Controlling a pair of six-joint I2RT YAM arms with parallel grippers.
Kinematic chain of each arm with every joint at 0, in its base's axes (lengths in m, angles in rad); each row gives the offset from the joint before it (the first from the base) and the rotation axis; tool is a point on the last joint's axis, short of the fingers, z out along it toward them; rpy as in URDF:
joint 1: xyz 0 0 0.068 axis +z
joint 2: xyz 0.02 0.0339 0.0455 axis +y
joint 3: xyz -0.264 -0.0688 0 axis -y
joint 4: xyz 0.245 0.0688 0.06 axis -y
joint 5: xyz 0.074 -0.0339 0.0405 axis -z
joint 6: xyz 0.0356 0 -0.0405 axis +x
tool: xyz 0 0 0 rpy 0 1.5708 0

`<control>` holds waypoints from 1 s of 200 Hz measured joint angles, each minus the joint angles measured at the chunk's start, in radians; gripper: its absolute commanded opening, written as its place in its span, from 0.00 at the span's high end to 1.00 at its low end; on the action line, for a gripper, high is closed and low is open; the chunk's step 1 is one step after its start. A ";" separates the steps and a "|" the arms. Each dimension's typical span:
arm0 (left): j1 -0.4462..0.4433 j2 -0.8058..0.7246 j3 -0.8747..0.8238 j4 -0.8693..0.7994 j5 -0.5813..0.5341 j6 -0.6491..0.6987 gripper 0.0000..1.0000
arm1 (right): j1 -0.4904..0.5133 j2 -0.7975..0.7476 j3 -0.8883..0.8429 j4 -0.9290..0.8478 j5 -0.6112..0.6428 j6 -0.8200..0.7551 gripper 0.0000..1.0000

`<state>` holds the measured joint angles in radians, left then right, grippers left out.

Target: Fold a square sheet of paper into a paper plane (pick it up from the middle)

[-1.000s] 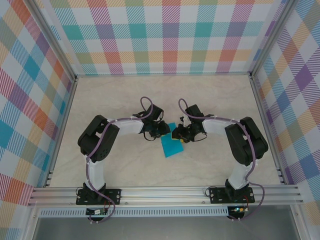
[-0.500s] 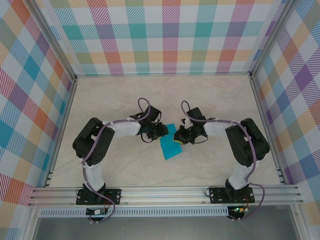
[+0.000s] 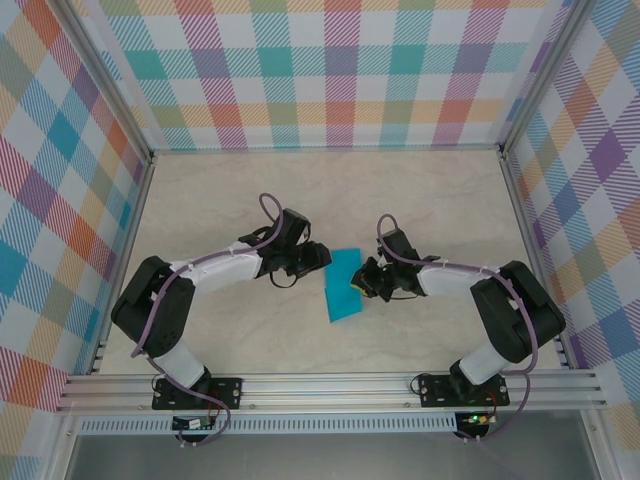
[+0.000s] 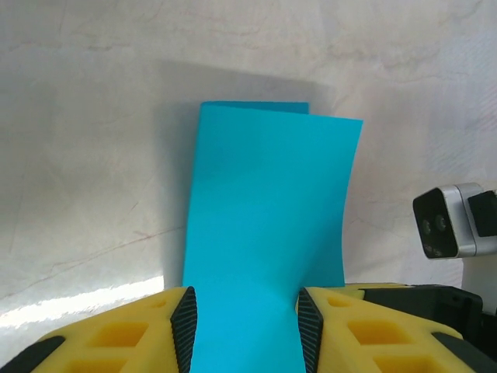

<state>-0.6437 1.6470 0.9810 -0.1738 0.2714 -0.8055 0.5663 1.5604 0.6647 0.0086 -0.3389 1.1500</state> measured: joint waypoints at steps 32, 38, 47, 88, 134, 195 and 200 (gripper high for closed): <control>-0.004 0.000 -0.036 0.000 0.006 -0.017 0.60 | 0.045 0.001 -0.015 0.029 0.030 0.087 0.86; -0.005 0.000 -0.036 0.000 0.008 -0.017 0.61 | 0.051 0.002 -0.015 0.034 0.031 0.093 0.84; -0.007 0.000 -0.036 0.004 0.008 -0.017 0.62 | 0.056 0.002 -0.015 0.034 0.035 0.100 0.78; -0.028 0.035 -0.021 0.023 0.027 -0.020 0.68 | 0.060 0.002 0.013 -0.029 0.044 0.039 0.69; -0.042 0.100 -0.007 0.024 0.026 -0.031 0.72 | 0.045 -0.003 0.043 -0.089 0.036 -0.068 0.67; -0.043 0.153 -0.006 0.047 0.027 -0.035 0.78 | 0.005 -0.004 0.064 -0.148 -0.015 -0.158 0.70; -0.043 0.160 -0.006 0.048 0.027 -0.035 0.78 | 0.005 -0.002 0.068 -0.150 -0.021 -0.164 0.71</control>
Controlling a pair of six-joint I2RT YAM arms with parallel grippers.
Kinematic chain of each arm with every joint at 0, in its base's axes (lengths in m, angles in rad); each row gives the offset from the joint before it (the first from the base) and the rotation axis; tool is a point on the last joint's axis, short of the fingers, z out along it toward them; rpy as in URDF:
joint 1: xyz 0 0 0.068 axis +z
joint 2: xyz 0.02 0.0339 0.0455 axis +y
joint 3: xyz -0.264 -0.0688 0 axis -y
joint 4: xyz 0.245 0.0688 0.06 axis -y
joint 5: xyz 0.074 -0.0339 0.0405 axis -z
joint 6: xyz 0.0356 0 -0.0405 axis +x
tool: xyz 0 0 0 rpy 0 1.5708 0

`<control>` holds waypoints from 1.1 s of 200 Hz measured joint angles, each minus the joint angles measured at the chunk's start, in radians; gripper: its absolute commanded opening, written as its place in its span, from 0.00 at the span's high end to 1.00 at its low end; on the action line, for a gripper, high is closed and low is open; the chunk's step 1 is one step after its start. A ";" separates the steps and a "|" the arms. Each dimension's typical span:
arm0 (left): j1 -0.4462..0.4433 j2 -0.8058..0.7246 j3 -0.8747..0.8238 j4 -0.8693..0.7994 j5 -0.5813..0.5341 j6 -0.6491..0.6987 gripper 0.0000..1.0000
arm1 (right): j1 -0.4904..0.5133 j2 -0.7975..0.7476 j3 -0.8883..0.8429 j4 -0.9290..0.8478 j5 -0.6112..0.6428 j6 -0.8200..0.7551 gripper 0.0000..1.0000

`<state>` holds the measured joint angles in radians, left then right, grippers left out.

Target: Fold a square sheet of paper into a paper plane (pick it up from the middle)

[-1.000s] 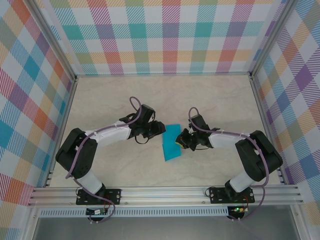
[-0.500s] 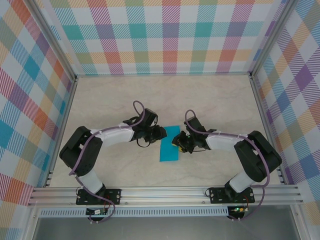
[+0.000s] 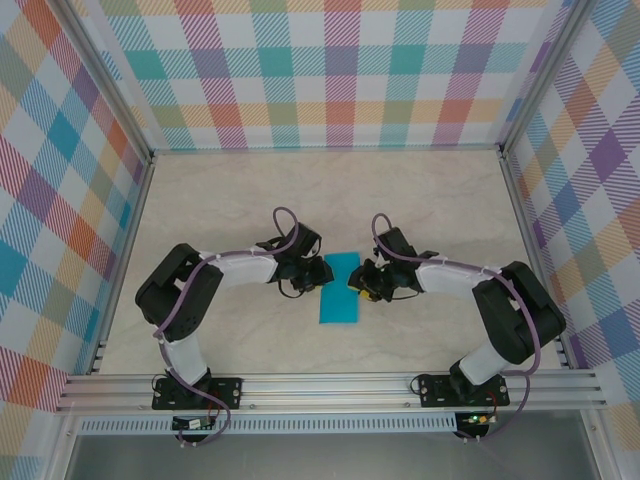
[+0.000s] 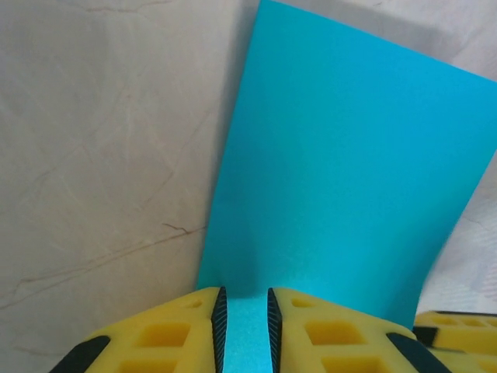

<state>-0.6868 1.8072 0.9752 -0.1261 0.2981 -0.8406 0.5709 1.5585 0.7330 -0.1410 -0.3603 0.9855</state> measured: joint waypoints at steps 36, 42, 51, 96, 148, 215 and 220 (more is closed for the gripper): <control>-0.002 0.006 0.002 0.011 0.003 -0.001 0.78 | 0.000 0.046 0.029 -0.016 -0.034 -0.034 0.77; -0.003 0.006 0.001 0.014 0.003 -0.001 0.77 | 0.000 0.051 0.030 -0.024 -0.034 -0.038 0.78; -0.003 0.003 -0.003 0.019 0.001 0.000 0.75 | 0.000 0.056 0.033 -0.038 -0.034 -0.043 0.79; -0.013 -0.117 -0.056 0.013 -0.037 0.033 0.65 | 0.000 0.089 0.072 -0.100 -0.033 -0.074 0.79; -0.019 -0.251 -0.126 0.012 -0.054 0.065 0.65 | 0.000 0.099 0.086 -0.124 -0.049 -0.108 0.68; -0.046 -0.296 -0.167 -0.012 -0.054 0.092 0.62 | 0.000 0.055 0.080 -0.144 -0.093 -0.168 0.77; -0.050 -0.300 -0.167 -0.011 -0.055 0.095 0.61 | 0.000 0.056 0.081 -0.154 -0.092 -0.172 0.79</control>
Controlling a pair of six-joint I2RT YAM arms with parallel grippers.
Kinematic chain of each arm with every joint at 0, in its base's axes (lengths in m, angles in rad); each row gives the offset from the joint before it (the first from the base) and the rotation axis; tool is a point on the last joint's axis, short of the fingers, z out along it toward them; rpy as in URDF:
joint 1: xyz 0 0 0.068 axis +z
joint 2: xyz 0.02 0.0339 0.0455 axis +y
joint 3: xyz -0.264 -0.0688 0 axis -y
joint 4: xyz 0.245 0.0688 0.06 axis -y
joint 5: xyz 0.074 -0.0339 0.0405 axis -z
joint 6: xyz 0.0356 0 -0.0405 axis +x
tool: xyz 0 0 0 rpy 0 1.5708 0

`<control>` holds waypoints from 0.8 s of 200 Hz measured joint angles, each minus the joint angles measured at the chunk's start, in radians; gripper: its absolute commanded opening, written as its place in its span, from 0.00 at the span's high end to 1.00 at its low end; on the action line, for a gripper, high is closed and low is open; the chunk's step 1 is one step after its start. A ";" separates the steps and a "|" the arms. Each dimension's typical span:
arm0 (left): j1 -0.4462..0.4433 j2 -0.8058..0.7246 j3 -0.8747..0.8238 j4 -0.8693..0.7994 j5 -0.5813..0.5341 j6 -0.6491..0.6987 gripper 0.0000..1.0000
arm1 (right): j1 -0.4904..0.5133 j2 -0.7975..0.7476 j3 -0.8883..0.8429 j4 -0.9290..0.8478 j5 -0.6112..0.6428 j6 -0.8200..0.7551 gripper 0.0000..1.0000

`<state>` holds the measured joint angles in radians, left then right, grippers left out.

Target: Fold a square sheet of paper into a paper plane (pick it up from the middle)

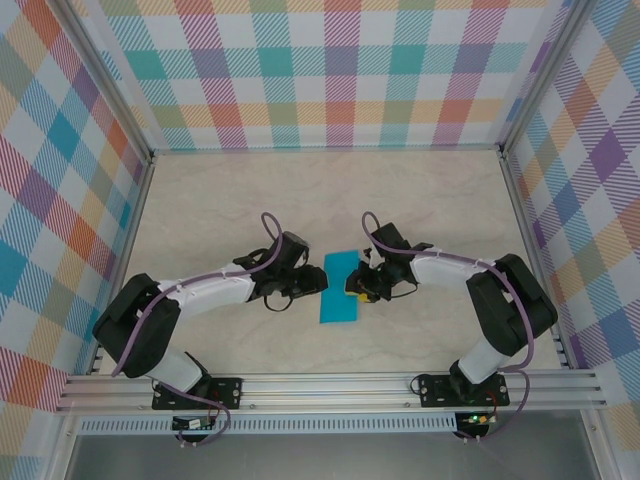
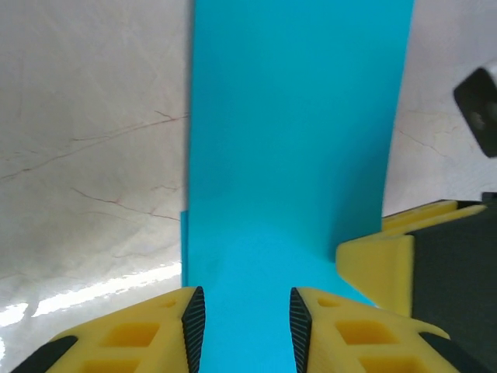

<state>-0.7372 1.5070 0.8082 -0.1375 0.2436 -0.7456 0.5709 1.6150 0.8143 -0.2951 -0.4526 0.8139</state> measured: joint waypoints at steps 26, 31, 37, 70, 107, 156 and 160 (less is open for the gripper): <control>-0.039 -0.014 0.002 -0.017 -0.018 0.032 0.57 | 0.000 0.037 0.019 -0.050 0.023 -0.019 0.81; -0.048 -0.016 0.002 -0.022 -0.023 0.040 0.56 | 0.000 0.044 0.021 -0.055 0.024 -0.019 0.81; -0.059 -0.018 0.002 -0.029 -0.027 0.051 0.54 | 0.000 0.050 0.022 -0.059 0.025 -0.019 0.81; -0.109 -0.024 0.006 -0.068 -0.073 0.090 0.52 | 0.000 0.056 0.038 -0.098 0.039 -0.028 0.81; -0.185 -0.026 0.009 -0.087 -0.131 0.159 0.50 | 0.000 0.056 0.058 -0.107 0.035 -0.040 0.82; -0.337 -0.017 0.077 -0.158 -0.263 0.279 0.49 | 0.000 0.055 0.066 -0.111 0.015 -0.045 0.82; -0.352 -0.011 0.090 -0.167 -0.281 0.289 0.48 | 0.000 0.055 0.067 -0.111 0.013 -0.045 0.82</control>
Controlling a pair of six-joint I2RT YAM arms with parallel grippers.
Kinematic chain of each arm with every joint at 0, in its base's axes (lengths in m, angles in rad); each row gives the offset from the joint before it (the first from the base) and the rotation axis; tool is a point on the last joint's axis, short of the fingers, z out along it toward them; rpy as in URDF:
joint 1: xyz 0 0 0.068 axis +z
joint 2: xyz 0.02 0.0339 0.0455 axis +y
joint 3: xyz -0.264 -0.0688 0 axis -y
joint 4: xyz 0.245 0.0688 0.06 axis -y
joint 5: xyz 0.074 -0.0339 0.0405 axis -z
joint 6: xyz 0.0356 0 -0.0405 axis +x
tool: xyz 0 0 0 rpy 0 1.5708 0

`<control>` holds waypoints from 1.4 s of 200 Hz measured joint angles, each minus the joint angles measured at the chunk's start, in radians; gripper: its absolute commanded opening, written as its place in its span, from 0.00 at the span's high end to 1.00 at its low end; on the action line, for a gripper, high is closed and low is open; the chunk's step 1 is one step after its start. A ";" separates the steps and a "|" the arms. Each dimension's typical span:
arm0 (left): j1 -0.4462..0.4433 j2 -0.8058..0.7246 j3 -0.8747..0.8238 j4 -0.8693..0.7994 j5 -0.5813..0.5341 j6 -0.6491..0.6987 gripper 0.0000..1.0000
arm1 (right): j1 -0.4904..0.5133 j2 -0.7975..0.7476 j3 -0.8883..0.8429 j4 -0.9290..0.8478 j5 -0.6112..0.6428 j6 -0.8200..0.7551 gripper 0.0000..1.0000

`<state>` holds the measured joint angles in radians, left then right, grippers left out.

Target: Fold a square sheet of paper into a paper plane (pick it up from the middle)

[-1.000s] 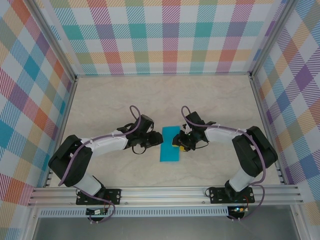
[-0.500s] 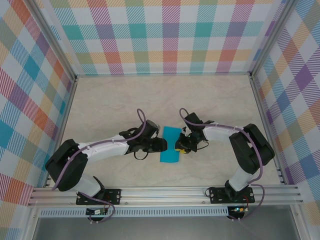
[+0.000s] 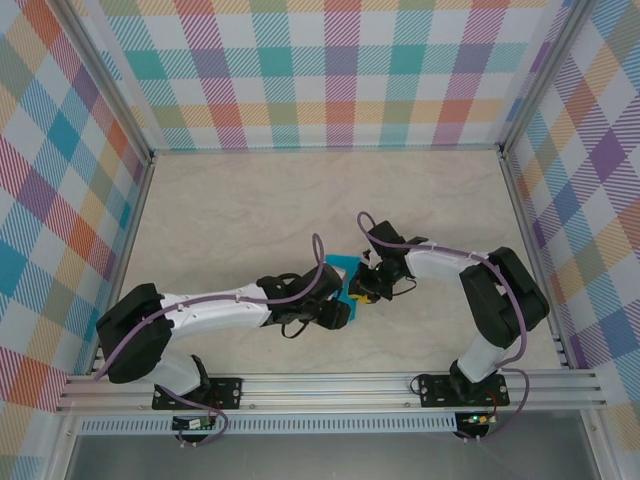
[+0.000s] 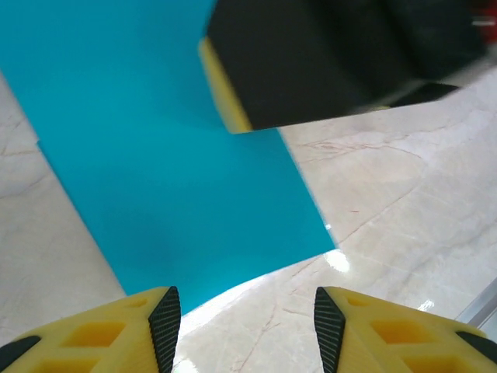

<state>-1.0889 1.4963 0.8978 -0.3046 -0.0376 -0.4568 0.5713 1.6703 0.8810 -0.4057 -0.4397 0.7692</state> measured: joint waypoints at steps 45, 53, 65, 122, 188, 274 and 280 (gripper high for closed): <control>-0.144 0.111 0.098 -0.046 -0.163 0.077 0.47 | 0.000 0.000 0.000 0.000 -0.008 0.000 0.82; -0.160 0.126 0.103 -0.053 -0.186 0.086 0.47 | 0.000 0.000 0.000 0.001 -0.008 0.000 0.82; -0.177 0.143 0.104 -0.063 -0.210 0.096 0.47 | 0.000 0.000 0.000 0.000 -0.011 0.000 0.83; -0.212 0.216 0.121 -0.070 -0.335 0.107 0.50 | 0.000 0.000 0.000 0.001 -0.019 0.001 0.82; -0.212 0.229 0.121 -0.059 -0.460 0.078 0.92 | 0.000 -0.001 0.000 0.001 -0.022 0.001 0.81; -0.154 0.136 0.056 -0.020 -0.396 0.056 1.00 | -0.003 -0.068 -0.002 -0.028 0.023 0.001 0.63; -0.139 0.128 0.050 -0.013 -0.371 0.056 1.00 | -0.006 -0.082 -0.002 -0.038 0.036 -0.002 0.61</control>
<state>-1.2278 1.6241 0.9482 -0.3180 -0.4084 -0.4007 0.5648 1.5879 0.8791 -0.4435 -0.4038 0.7677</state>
